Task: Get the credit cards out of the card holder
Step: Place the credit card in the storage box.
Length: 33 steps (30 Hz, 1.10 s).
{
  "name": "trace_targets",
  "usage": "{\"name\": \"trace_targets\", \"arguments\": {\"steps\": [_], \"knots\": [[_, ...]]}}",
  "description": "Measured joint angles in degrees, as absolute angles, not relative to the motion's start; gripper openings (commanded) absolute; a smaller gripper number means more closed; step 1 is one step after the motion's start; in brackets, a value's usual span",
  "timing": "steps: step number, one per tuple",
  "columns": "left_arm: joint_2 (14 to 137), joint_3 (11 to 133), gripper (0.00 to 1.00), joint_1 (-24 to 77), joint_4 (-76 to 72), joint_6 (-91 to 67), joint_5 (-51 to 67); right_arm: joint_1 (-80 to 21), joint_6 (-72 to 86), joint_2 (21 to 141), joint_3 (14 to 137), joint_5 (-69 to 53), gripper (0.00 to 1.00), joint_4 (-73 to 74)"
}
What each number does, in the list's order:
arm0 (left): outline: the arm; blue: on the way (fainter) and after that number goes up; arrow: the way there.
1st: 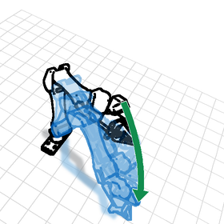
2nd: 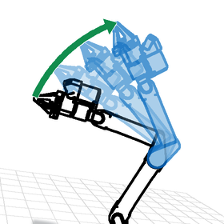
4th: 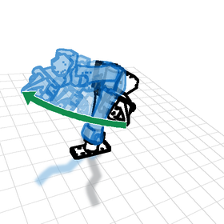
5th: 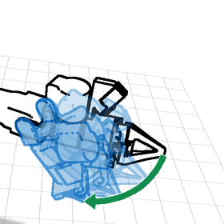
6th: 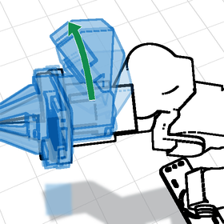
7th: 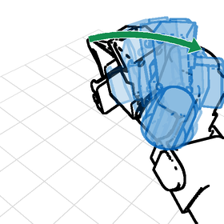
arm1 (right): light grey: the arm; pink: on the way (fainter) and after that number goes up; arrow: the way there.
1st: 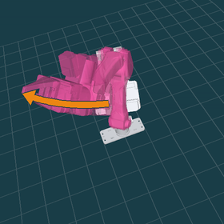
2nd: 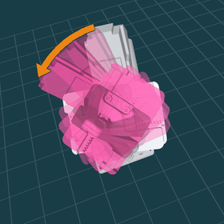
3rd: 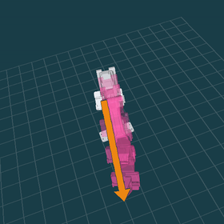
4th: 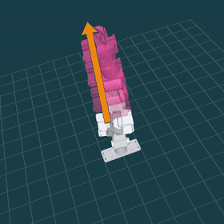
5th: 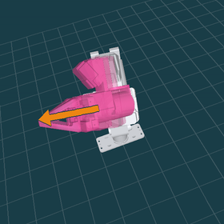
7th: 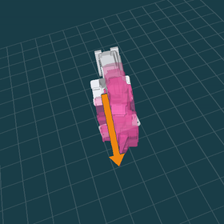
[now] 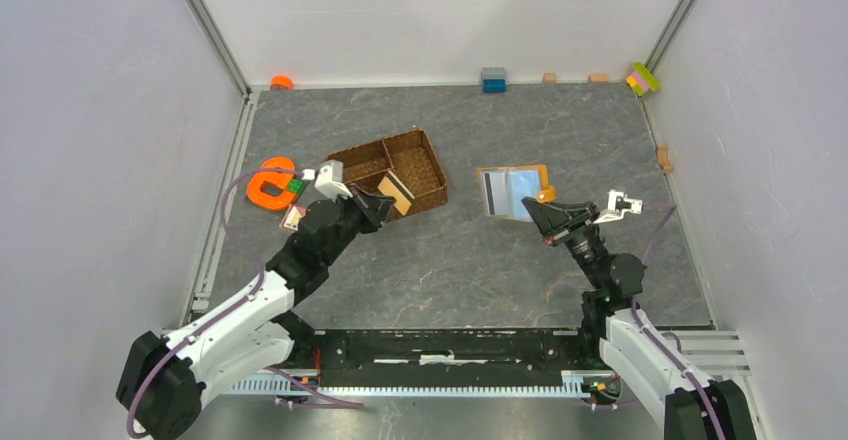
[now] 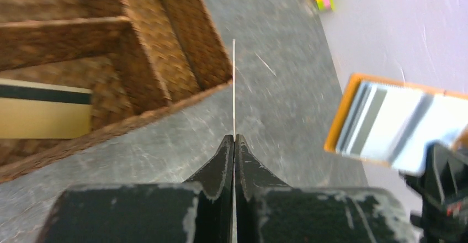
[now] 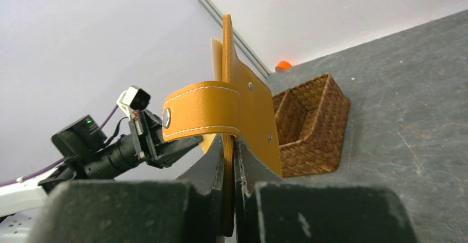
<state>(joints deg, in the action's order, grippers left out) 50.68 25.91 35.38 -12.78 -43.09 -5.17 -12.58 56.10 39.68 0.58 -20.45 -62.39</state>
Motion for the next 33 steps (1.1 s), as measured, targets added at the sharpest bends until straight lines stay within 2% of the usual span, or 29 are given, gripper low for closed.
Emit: {"name": "trace_targets", "arguments": {"steps": [5,11,18,33], "knots": [[49.9,25.8,0.02,35.3,-6.6,-56.0,-18.9,-12.6,55.4,41.3,0.6,-20.1,0.00,-60.7],[52.3,26.9,0.02,35.3,2.5,-69.8,-26.1,-12.6,55.4,43.6,0.6,-20.4,0.00,-60.7],[47.2,20.2,0.02,35.3,-0.7,-81.7,-32.9,-12.6,55.4,43.5,0.6,-20.4,0.00,-60.8],[53.1,19.4,0.02,35.3,-4.6,-98.8,-39.9,-12.5,55.4,42.8,0.6,-20.4,0.00,-60.7]]}}
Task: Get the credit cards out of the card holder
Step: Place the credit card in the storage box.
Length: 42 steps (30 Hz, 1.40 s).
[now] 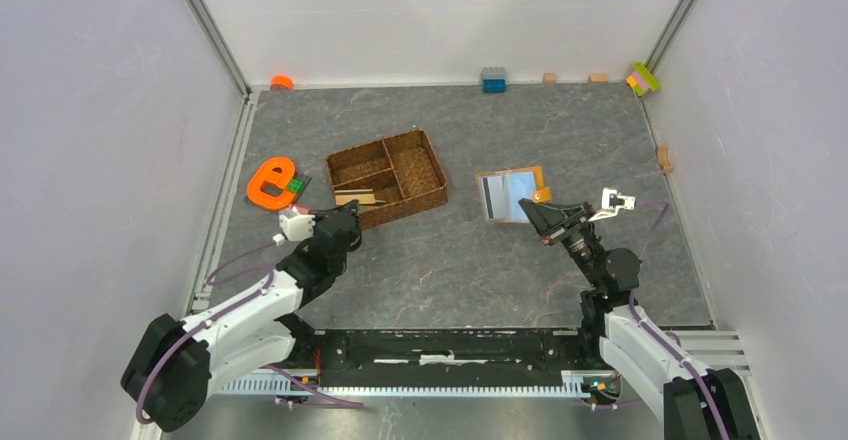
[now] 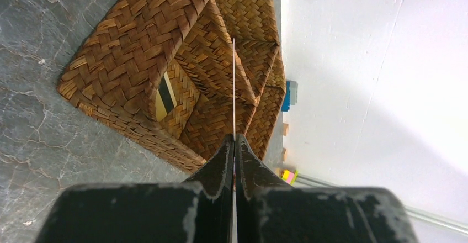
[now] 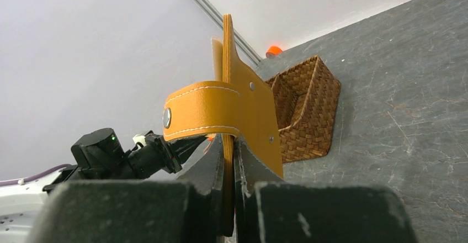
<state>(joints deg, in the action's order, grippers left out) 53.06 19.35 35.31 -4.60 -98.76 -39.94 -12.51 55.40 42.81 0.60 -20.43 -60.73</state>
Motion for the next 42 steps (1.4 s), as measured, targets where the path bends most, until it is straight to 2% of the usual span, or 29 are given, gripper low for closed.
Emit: {"name": "trace_targets", "arguments": {"steps": [14,18,22,26,32,36,40,42], "knots": [[70.4,25.9,0.02,35.3,-6.8,-109.2,-40.2,-12.5,55.7,42.5,0.6,-20.5,0.00,-60.7],[75.5,26.7,0.27,35.3,-8.6,-111.1,-40.4,-12.5,55.7,41.9,0.6,-20.4,0.00,-60.7],[76.0,27.2,0.39,35.3,-10.3,-111.7,-40.7,-12.5,55.7,41.8,0.6,-20.4,0.00,-60.7],[73.2,27.2,0.45,35.3,-8.6,-111.3,-41.6,-12.5,55.7,41.8,0.6,-20.4,0.00,-60.7],[62.5,28.5,0.43,35.3,-2.6,-104.6,-41.8,-12.5,55.6,42.0,0.6,-20.6,0.00,-60.8],[53.5,28.3,0.44,35.3,-2.3,-93.4,-39.8,-12.5,55.8,43.3,0.6,-21.9,0.00,-62.0],[46.0,26.1,0.44,35.3,-7.1,-79.0,-33.5,-12.5,58.2,46.0,0.6,-24.0,0.00,-68.2],[44.9,24.2,0.47,35.3,-12.2,-70.4,-27.6,-12.3,60.1,47.6,0.6,-25.1,0.00,-73.3]]}}
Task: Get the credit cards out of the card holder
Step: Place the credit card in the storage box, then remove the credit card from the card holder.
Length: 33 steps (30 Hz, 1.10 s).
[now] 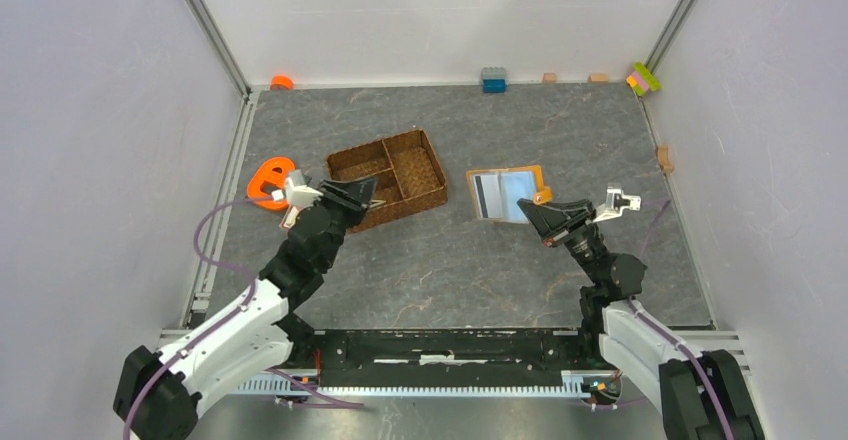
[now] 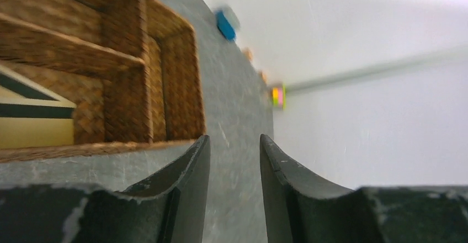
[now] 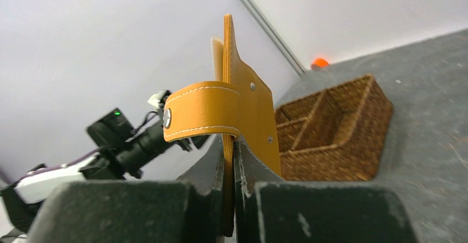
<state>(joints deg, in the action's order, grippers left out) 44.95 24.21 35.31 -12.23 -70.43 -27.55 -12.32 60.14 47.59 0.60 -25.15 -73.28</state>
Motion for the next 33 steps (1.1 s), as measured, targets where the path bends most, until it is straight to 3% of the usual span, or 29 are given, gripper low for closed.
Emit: {"name": "trace_targets", "arguments": {"steps": [7,9,13,21,33], "knots": [[54.2,26.6,0.64,35.3,-22.4,-46.5,2.2,-12.3,66.8,53.2,0.6,-28.2,0.00,-83.6],[56.0,27.1,0.75,35.3,-24.8,-43.7,8.3,-12.3,68.9,55.3,0.6,-28.9,0.00,-83.8],[57.6,25.8,0.84,35.4,-34.7,-42.1,18.6,-12.3,71.9,57.5,0.6,-30.2,0.00,-83.7],[59.3,24.9,0.86,37.2,-44.8,-41.6,25.9,-12.3,73.7,56.5,0.6,-31.1,0.00,-83.8],[70.8,27.1,0.86,40.8,-46.8,-41.3,28.6,-14.7,73.9,54.9,0.6,-32.0,0.00,-83.9]]}}
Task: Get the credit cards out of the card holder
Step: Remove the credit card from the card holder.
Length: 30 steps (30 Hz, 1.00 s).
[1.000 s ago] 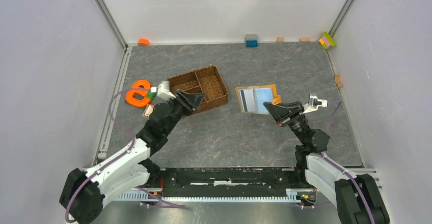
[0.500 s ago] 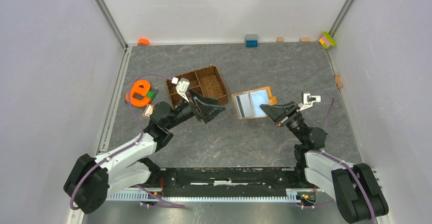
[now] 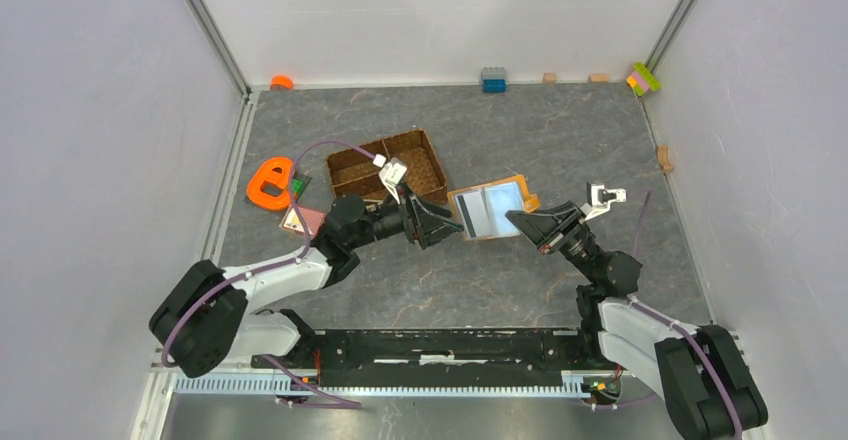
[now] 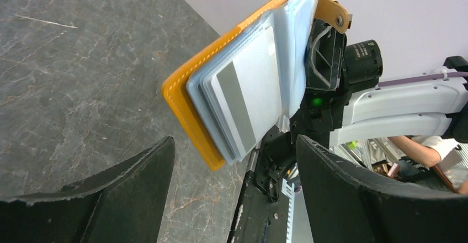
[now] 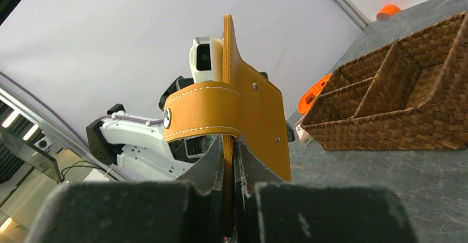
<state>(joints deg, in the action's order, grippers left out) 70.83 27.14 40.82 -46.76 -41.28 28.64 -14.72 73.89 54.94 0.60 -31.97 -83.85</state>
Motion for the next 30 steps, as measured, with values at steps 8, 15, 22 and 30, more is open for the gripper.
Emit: {"name": "trace_targets", "arguments": {"steps": [8,15,22,30], "knots": [[75.4,27.9,0.79,41.4,-53.6,-42.5,32.4,-18.8,73.2,55.7,0.6,-32.6,0.00,-83.9],[75.7,27.9,0.46,40.9,-54.3,-43.7,33.0,-20.6,72.1,56.7,0.6,-32.8,0.08,-84.1],[69.8,27.9,0.09,41.2,-52.1,-43.3,33.1,-20.6,67.9,57.2,0.6,-31.9,0.30,-84.1],[66.0,28.6,0.02,41.5,-43.4,-40.1,29.9,-20.8,58.1,52.2,0.6,-30.9,0.53,-81.8]]}}
